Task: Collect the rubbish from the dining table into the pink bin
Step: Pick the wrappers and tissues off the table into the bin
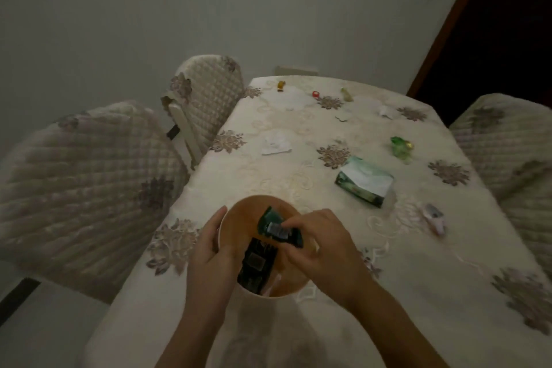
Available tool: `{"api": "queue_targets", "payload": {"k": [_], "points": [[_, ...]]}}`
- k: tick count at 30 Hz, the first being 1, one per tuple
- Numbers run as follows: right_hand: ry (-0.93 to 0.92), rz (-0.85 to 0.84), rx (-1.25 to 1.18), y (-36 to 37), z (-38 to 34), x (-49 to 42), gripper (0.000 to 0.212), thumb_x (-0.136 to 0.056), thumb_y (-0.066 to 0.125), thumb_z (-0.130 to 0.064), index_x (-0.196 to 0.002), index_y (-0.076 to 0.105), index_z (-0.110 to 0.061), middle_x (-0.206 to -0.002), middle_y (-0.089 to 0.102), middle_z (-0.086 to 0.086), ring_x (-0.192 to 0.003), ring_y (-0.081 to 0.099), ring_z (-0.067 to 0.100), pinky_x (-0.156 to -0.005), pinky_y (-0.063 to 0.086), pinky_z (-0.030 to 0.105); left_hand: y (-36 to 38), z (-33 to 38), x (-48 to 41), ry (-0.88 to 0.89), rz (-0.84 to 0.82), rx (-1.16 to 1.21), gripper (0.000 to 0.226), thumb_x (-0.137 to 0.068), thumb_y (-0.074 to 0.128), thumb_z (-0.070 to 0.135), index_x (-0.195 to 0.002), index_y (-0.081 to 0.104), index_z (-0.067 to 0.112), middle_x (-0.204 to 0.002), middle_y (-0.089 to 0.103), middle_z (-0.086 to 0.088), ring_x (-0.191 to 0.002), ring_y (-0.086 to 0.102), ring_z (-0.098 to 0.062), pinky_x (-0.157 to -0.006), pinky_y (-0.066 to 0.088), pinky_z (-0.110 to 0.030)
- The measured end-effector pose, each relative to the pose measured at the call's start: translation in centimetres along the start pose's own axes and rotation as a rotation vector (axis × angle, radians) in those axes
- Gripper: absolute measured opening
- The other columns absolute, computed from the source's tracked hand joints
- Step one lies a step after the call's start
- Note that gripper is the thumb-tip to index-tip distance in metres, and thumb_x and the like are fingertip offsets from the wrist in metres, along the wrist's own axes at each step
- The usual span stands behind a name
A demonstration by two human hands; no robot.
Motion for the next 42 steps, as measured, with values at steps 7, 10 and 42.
{"api": "queue_targets", "payload": {"k": [7, 10, 42], "points": [[0.035, -0.050, 0.112, -3.5, 3.8, 4.2, 0.029, -0.071, 0.060, -0.040, -0.089, 0.068, -0.019, -0.100, 0.069, 0.001, -0.099, 0.045, 0.005, -0.086, 0.031, 0.014, 7.6, -0.1, 3.3, 0.010, -0.166, -0.033, 0.047, -0.087, 0.048, 0.006, -0.130, 0.050, 0.026, -0.132, 0.053, 0.000, -0.103, 0.050, -0.015, -0.085, 0.045, -0.034], [0.175, 0.169, -0.010, -8.5, 7.4, 5.7, 0.023, -0.073, 0.062, -0.035, -0.085, 0.069, -0.017, -0.089, 0.070, 0.002, -0.088, 0.052, 0.006, -0.085, 0.031, 0.006, 10.5, -0.3, 4.4, 0.015, -0.171, -0.046, 0.047, -0.086, 0.049, 0.005, -0.128, 0.052, 0.025, -0.135, 0.052, 0.000, -0.108, 0.049, -0.015, -0.091, 0.045, -0.036], [0.407, 0.308, -0.152, -15.3, 32.8, 4.3, 0.019, -0.080, 0.065, -0.007, -0.100, 0.062, -0.007, -0.097, 0.062, 0.016, -0.088, 0.058, 0.029, -0.071, 0.042, 0.026, 22.1, -2.5, 8.4, -0.014, 0.273, -0.022, 0.054, -0.081, 0.053, 0.004, -0.130, 0.050, 0.027, -0.133, 0.055, -0.001, -0.117, 0.051, -0.022, -0.088, 0.044, -0.036]]}}
Point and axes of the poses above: each hand's wrist, its own x-axis away from the middle knuckle, its own y-axis out of the palm, z = x × y, the point moved 6 cm from there along -x, towards the middle knuckle
